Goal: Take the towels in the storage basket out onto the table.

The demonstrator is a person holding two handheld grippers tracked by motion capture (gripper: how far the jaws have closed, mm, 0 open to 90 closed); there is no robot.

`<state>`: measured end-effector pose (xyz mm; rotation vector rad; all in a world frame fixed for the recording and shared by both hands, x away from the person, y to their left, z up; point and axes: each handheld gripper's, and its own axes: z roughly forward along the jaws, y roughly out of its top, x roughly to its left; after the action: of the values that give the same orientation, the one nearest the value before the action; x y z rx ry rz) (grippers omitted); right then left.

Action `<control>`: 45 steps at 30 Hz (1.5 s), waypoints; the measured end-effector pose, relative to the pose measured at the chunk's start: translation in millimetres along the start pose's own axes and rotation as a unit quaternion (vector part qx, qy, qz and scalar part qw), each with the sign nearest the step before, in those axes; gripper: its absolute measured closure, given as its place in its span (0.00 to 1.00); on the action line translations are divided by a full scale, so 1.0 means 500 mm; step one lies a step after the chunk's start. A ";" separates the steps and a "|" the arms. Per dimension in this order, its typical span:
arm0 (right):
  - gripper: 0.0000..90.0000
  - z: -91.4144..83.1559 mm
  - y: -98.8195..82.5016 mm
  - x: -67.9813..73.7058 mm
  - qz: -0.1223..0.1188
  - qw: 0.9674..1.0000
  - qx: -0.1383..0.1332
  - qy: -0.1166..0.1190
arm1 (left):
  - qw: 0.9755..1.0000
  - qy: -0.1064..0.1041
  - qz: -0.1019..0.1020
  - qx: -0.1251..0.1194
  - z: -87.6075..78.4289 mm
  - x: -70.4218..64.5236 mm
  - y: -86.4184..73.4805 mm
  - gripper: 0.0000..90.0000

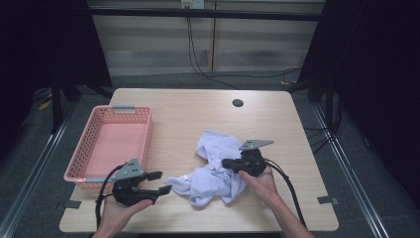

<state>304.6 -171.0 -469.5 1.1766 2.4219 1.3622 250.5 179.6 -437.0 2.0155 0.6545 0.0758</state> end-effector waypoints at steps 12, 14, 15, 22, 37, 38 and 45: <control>0.97 -0.039 0.027 0.002 -0.014 0.999 -0.041 -0.006 | 0.997 -0.040 0.013 0.063 0.127 -0.011 -0.002 0.97; 0.98 -0.068 0.038 -0.009 -0.006 0.998 -0.062 -0.016 | 0.998 -0.035 0.015 0.054 0.115 -0.010 -0.001 0.98; 0.98 -0.068 0.038 -0.009 -0.006 0.998 -0.062 -0.016 | 0.998 -0.032 0.009 0.044 0.101 -0.007 0.001 0.98; 0.98 -0.194 0.060 -0.082 0.015 0.987 -0.120 -0.103 | 1.000 -0.006 -0.009 -0.015 -0.006 0.010 -0.003 0.98; 0.50 -0.275 0.013 -0.190 0.057 0.968 -0.118 -0.215 | 1.000 -0.002 -0.010 -0.014 -0.052 -0.004 -0.019 0.72; 0.49 -0.263 0.000 -0.165 0.047 0.974 -0.105 -0.194 | 1.000 0.003 -0.003 -0.012 -0.048 -0.008 -0.012 0.67; 0.49 -0.192 -0.039 -0.051 0.013 0.993 -0.060 -0.101 | 0.999 -0.029 0.000 0.018 0.013 0.000 -0.004 0.56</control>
<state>267.8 -258.5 -434.5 1.2525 2.1636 1.3061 252.0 175.2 -441.9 2.0443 0.6216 0.0057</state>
